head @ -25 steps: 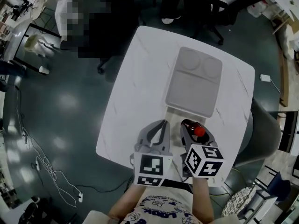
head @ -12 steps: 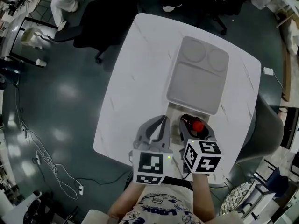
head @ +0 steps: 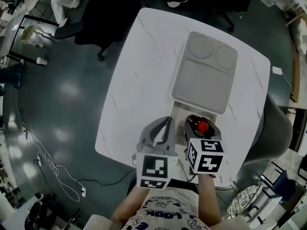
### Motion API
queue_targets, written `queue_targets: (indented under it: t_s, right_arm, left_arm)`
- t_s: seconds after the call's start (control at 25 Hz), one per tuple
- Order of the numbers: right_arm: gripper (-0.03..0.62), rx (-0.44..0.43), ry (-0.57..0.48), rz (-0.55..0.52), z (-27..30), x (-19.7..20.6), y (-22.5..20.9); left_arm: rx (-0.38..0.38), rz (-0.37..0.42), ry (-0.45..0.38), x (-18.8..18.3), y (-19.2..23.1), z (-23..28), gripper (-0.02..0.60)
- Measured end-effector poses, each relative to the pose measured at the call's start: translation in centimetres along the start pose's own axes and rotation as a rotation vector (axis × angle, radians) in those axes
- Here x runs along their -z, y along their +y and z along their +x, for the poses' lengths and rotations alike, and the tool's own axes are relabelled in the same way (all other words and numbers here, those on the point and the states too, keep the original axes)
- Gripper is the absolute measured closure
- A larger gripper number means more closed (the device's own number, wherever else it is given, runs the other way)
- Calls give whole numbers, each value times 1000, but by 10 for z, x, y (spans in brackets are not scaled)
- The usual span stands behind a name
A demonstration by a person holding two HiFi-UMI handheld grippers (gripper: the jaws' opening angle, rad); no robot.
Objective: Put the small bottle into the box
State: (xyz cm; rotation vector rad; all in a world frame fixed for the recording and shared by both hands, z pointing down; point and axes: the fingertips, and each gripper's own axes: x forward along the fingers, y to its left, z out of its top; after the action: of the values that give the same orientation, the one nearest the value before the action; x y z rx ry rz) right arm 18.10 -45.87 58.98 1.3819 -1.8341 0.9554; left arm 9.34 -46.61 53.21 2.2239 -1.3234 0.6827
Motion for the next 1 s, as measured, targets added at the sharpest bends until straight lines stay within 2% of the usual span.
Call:
queue_targets:
  t_s: [0.16, 0.4, 0.72, 1.0]
  right_arm:
    - [364, 0, 17, -27, 1, 1, 3]
    - [364, 11, -14, -62, -1, -9, 12]
    - [364, 40, -65, -34, -21, -18, 7]
    - [364, 33, -141, -12, -52, -28, 19]
  left_arm:
    - [-8, 0, -1, 0, 0, -3, 561]
    - [-16, 5, -7, 1, 4, -8, 561]
    - [-12, 13, -45, -9, 6, -15, 561]
    - [-3, 34, -96, -26, 3, -32, 561]
